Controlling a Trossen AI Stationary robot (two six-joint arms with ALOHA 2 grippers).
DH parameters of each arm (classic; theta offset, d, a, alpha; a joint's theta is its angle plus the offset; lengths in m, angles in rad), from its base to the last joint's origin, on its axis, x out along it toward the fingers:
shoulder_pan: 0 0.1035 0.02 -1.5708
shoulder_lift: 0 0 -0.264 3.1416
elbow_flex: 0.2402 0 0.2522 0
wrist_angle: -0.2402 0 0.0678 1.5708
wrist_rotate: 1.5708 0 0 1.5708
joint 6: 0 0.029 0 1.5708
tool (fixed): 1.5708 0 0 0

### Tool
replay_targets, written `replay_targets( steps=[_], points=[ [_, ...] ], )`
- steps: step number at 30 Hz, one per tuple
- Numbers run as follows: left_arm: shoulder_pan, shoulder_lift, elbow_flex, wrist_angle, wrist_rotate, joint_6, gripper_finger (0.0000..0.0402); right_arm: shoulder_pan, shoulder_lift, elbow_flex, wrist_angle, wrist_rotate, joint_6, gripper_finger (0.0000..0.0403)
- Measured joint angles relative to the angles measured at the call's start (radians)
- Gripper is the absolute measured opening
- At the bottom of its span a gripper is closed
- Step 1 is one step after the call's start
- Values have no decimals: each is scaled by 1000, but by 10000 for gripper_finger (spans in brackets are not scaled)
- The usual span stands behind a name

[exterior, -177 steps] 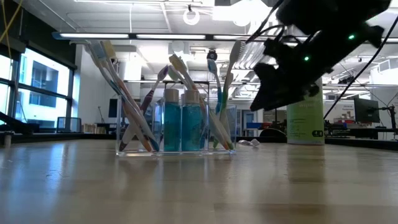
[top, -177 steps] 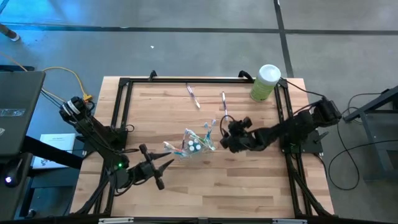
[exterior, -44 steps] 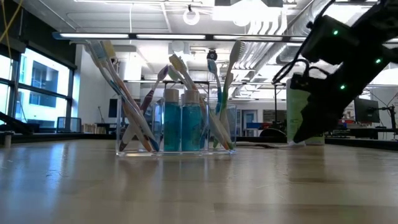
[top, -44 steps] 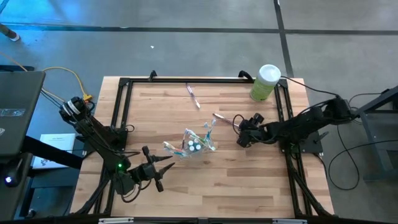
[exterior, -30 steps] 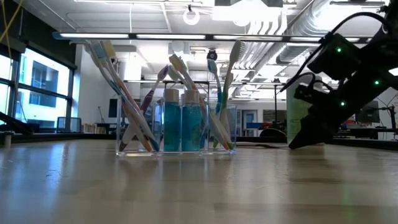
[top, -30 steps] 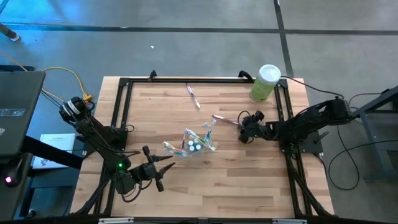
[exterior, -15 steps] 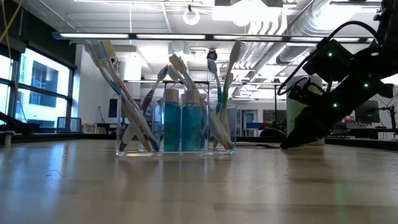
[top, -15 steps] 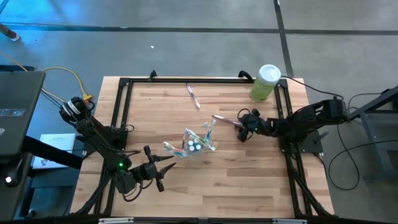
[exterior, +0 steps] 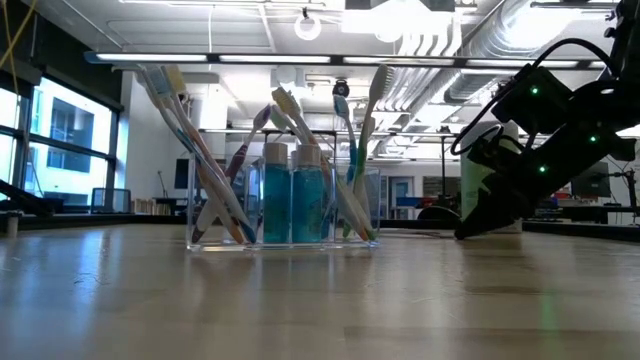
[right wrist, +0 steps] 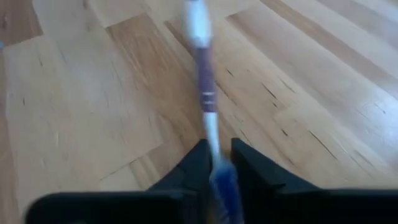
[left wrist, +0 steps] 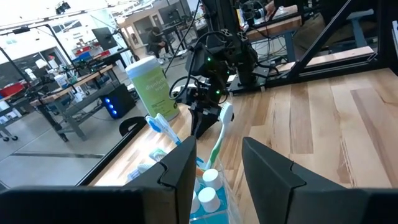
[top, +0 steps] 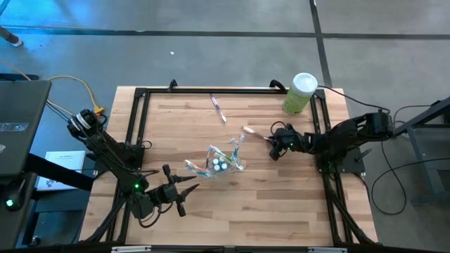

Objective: Pick & Place toothbrushing station
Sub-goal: Put the violet toothbrush into the transparent organizer

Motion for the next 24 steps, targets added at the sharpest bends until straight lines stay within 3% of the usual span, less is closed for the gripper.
replay_targets(
  steps=[4,24],
  points=[
    [0,0,0,0,0,-2,124,0,0,0,6,-24,39,16],
    [1,0,0,0,-1,2,124,89,-15,5,10,-68,109,5]
  ],
)
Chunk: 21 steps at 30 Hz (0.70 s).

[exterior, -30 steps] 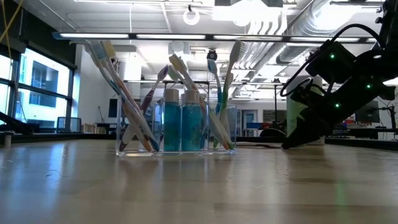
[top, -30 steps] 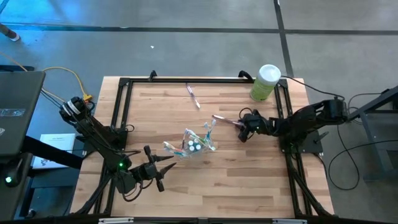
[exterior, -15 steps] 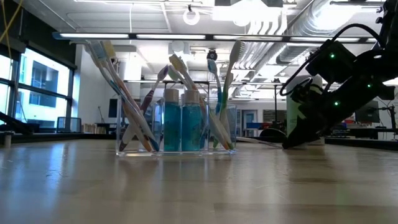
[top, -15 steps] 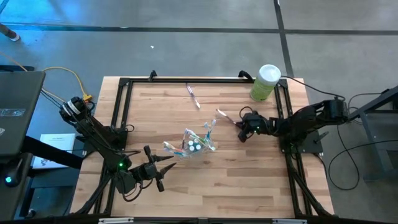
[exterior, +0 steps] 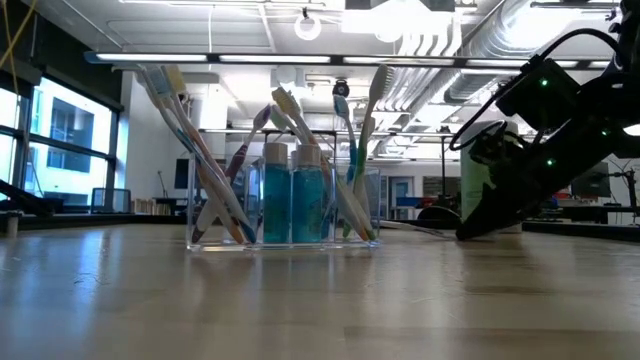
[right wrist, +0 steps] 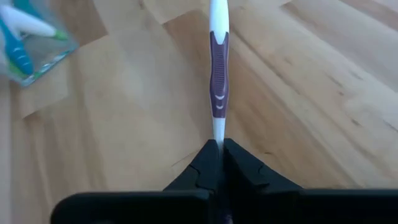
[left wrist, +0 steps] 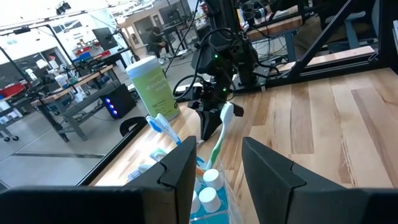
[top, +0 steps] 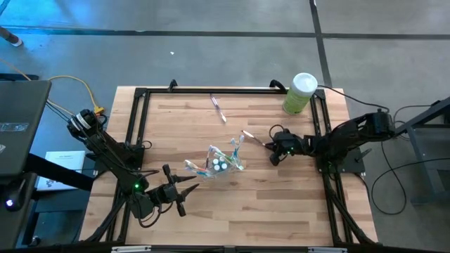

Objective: Pick & Place toothbrushing station
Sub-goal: Put the violet toothbrush into the transparent organizer

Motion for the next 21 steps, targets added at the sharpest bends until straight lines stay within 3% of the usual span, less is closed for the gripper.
replay_targets(
  steps=[8,21],
  points=[
    [0,0,0,0,0,4,124,42,-56,-3,-9,-12,-16,3],
    [0,0,0,0,-1,4,124,152,-247,-4,-104,117,-37,2]
  ],
)
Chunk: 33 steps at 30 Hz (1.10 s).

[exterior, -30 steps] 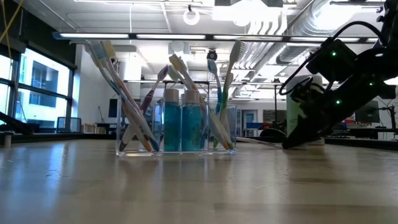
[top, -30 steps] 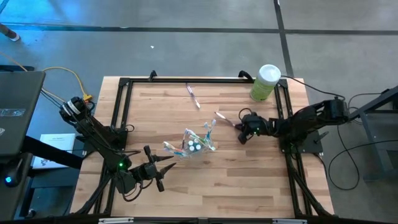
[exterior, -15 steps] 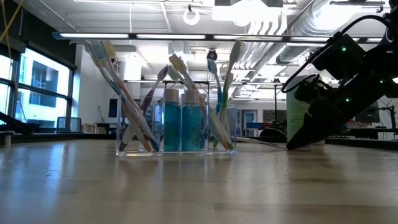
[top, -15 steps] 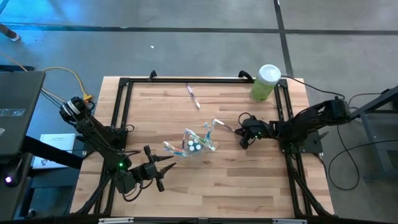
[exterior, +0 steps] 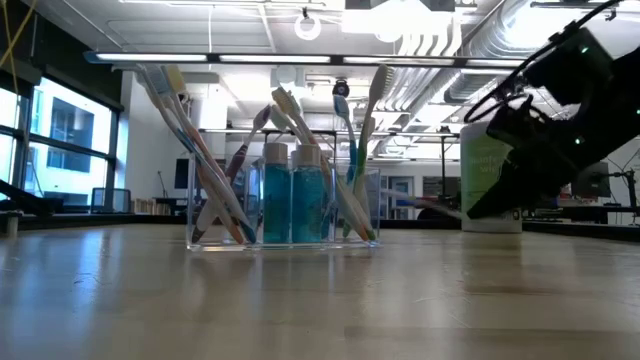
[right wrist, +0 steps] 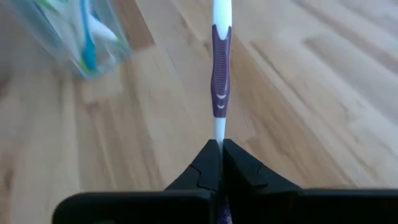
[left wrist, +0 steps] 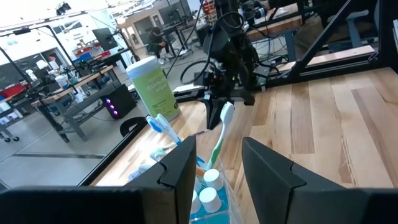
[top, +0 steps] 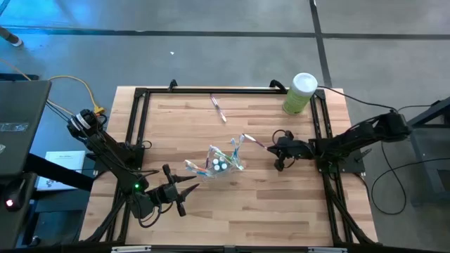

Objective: Pick & Place toothbrushing station
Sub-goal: Put the violet toothbrush into the transparent organizer

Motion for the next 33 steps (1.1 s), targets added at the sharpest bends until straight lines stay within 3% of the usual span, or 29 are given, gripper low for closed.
replay_targets(
  steps=[7,13,22,29,33],
  points=[
    [0,0,0,0,3,-1,124,75,-117,16,-8,62,-43,2],
    [0,0,0,0,64,-4,124,193,-192,128,-114,161,-127,1],
    [0,0,0,5,77,-16,124,411,-193,358,-264,412,-310,1],
    [9,-13,0,8,93,-193,124,517,-172,439,-272,506,-450,1],
    [21,-27,0,10,112,-211,124,544,-143,451,-271,543,-457,1]
  ],
)
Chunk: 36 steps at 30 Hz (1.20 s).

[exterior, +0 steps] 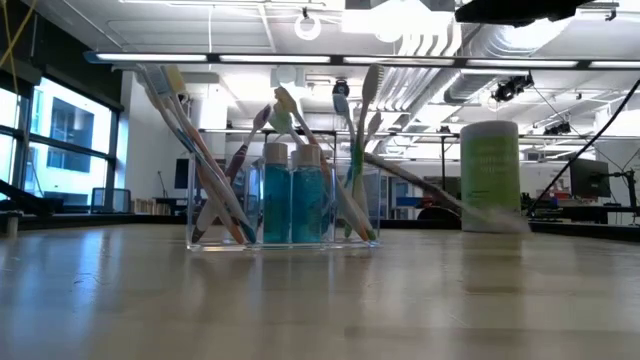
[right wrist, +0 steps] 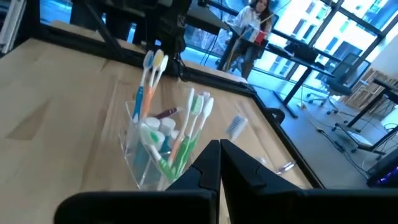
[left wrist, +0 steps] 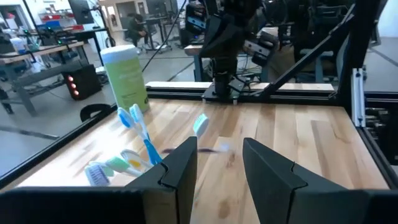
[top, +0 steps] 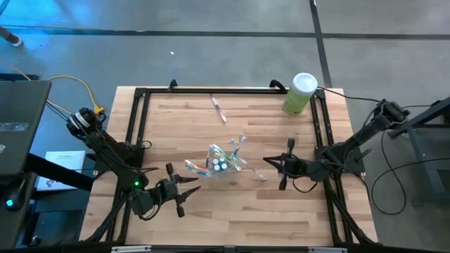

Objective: Pick & Place toothbrushing station
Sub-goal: Put the violet toothbrush into the transparent organizer

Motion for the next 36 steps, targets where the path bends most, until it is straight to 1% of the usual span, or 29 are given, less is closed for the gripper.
replay_targets(
  steps=[6,9,12,16,20,25,30,33,36],
  points=[
    [11,0,0,-2,1,5,124,0,48,0,-6,2,5,2],
    [12,0,0,-3,0,16,124,0,56,0,-9,-1,7,2],
    [11,0,0,-3,1,26,124,4,55,0,2,-2,45,4],
    [11,0,0,-8,1,25,124,23,55,0,1,-3,68,22],
    [11,0,0,-11,1,25,124,45,55,0,6,-3,141,67],
    [11,0,0,-11,1,25,124,101,55,0,6,-5,252,154],
    [11,0,0,-11,1,25,124,160,55,0,-43,-72,461,238],
    [11,0,0,-11,1,25,124,190,56,0,-144,-142,631,265],
    [11,0,0,-18,1,25,124,199,74,0,-241,-203,805,271]
  ],
)
